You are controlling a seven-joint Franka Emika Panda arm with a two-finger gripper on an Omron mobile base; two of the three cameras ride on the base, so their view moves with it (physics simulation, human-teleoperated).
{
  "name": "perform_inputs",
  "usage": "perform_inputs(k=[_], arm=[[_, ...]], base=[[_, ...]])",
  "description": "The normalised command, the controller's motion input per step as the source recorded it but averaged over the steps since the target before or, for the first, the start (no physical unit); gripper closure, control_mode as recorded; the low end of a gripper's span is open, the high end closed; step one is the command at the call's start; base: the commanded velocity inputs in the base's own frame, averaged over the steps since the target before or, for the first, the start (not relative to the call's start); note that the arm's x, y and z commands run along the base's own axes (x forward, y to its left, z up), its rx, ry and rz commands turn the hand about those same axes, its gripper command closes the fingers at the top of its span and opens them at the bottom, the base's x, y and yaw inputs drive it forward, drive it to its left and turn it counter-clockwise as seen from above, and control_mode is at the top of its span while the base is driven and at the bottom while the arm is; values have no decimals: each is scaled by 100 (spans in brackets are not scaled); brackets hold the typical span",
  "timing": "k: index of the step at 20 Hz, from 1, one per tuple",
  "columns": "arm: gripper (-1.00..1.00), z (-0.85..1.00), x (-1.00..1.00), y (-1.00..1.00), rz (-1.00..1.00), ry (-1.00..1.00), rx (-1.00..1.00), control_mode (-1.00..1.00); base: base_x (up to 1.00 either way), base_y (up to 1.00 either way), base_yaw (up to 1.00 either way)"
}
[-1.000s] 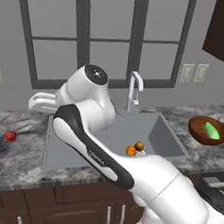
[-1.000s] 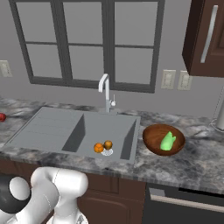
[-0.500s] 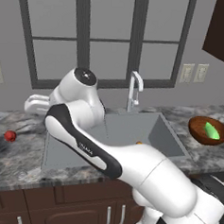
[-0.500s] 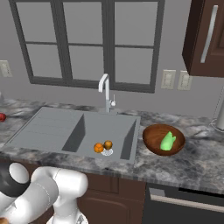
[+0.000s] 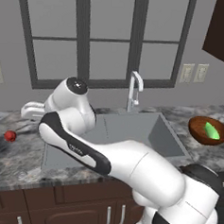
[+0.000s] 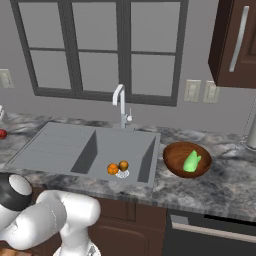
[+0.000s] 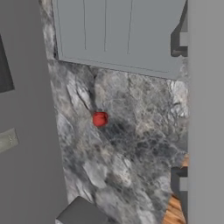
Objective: There is a mixed pile of frozen fruits and vegetables on the counter. Locate all the frozen vegetables and place the items in a bowl on the counter. Take all the frozen fruits and defrost them in a running sink.
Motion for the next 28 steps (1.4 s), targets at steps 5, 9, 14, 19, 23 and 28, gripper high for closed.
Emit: perform_inputs(k=[5, 9, 14, 19, 23, 28], arm=[[-100, -16, 27, 29, 0, 0, -7, -100], [-100, -17, 23, 34, -1, 0, -8, -100], [-100, -21, 18, 33, -1, 0, -7, -100], [-100, -14, 15, 17, -1, 0, -1, -100], [-100, -14, 24, 21, 0, 0, 0, -100], [-100, -19, 24, 5, 0, 0, 0, -100]], base=[[0, 0, 0], [0, 0, 0], [0, 0, 0], [0, 0, 0], [0, 0, 0], [0, 0, 0]])
